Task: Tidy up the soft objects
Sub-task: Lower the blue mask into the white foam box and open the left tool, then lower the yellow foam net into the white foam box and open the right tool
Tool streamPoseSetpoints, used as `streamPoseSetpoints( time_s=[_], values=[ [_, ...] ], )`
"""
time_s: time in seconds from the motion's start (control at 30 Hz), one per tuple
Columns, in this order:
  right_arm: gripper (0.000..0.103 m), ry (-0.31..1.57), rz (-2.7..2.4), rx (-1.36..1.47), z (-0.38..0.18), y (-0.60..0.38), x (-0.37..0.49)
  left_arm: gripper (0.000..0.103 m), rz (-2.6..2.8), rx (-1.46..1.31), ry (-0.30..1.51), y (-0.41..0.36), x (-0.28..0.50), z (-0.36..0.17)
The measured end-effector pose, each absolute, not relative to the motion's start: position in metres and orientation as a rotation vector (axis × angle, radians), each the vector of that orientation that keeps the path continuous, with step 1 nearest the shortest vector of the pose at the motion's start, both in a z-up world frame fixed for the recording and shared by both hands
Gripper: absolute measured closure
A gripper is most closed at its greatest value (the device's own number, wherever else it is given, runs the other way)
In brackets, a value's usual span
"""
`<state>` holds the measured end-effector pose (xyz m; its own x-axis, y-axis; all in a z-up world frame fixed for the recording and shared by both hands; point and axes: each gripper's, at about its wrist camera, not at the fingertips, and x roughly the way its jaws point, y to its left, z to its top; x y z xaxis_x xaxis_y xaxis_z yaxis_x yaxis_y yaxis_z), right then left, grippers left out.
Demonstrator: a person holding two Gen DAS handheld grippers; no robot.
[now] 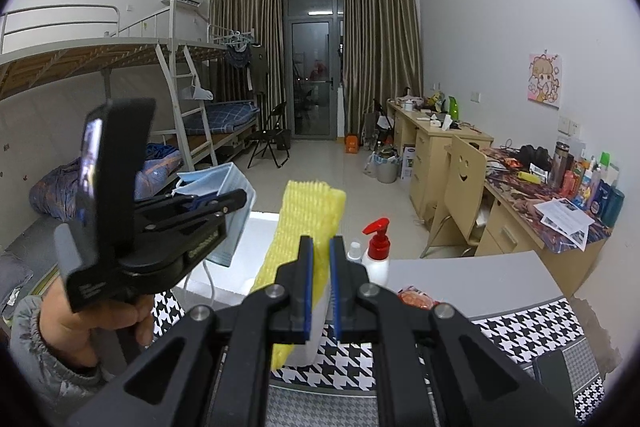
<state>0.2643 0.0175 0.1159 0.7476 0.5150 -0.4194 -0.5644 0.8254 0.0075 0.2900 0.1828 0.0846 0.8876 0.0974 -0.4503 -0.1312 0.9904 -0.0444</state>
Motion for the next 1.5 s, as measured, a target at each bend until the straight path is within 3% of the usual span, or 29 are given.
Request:
streamPoseSetpoints(
  time_s=[0.23,0.33,0.47,0.53,0.63,0.73,1.5],
  values=[
    [0.093,0.434,0.575,-0.126,0.114,0.023,0.27,0.099,0.093,-0.085,0.515,0.191,0.313,0.074],
    [0.093,0.434,0.569,-0.132,0.115,0.026,0.272,0.093,0.092,-0.092,0.541,0.195,0.321,0.067],
    [0.093,0.434,0.566,-0.136,0.116,0.027,0.273,0.05,0.113,-0.089,0.568,0.2,0.328,0.058],
    [0.093,0.435,0.564,-0.137,0.115,0.028,0.274,0.047,0.126,-0.1,0.57,0.203,0.328,0.057],
    [0.093,0.44,0.56,-0.144,0.113,0.03,0.277,0.014,0.127,-0.102,0.577,0.204,0.326,0.057],
    [0.093,0.446,0.559,-0.146,0.113,0.033,0.281,0.001,0.152,-0.103,0.538,0.205,0.315,0.063],
    [0.093,0.455,0.573,-0.148,0.111,0.067,0.303,0.001,0.352,-0.114,0.42,0.23,0.246,0.074]
  ],
)
